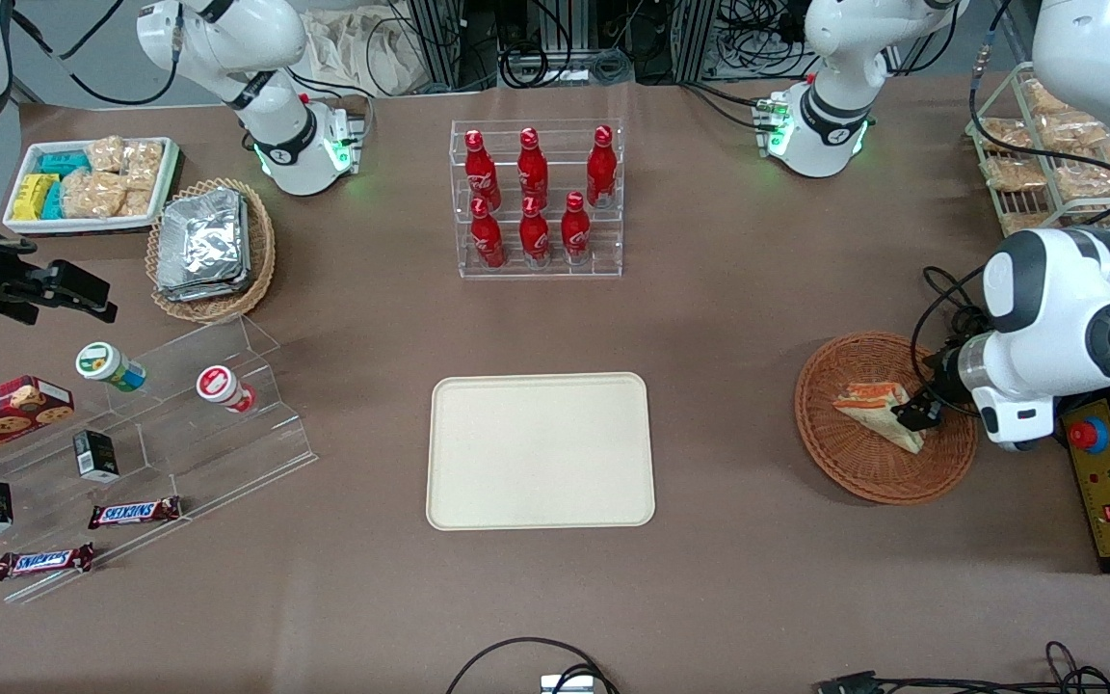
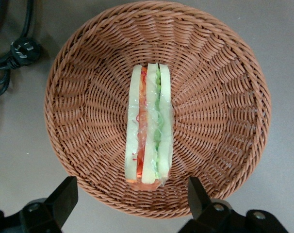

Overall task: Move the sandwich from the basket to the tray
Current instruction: 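Lower the open left gripper and close it on the wrapped sandwich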

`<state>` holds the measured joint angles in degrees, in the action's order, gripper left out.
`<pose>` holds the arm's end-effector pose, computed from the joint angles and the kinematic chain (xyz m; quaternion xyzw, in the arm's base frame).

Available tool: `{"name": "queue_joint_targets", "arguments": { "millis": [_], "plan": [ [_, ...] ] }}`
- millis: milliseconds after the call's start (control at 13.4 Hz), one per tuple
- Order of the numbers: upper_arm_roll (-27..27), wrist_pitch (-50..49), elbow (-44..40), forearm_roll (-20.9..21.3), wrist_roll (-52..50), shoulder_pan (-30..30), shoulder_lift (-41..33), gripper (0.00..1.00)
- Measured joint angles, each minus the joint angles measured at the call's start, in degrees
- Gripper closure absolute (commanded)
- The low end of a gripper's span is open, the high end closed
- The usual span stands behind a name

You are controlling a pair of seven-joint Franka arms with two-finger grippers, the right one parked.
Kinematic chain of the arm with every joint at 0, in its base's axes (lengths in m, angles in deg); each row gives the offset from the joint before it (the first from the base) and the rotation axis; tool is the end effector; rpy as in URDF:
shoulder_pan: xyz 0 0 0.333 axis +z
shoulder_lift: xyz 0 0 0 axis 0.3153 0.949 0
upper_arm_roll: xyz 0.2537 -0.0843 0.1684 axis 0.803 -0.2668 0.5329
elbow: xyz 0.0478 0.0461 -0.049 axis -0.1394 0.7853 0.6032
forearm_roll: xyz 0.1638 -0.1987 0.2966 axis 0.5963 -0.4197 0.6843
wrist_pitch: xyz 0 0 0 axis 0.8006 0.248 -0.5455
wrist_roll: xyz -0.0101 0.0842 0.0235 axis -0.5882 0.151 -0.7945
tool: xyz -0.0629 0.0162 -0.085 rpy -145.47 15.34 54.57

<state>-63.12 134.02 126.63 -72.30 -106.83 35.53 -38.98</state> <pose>0.5989 0.0061 0.3189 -0.8913 -0.4442 0.0884 0.0195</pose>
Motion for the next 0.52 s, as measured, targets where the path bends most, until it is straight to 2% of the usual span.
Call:
{"name": "queue_joint_targets", "arguments": {
  "millis": [523],
  "plan": [
    [-0.13,1.95,0.40,0.13,-0.62,-0.42,2.65,0.00]
  ]
}}
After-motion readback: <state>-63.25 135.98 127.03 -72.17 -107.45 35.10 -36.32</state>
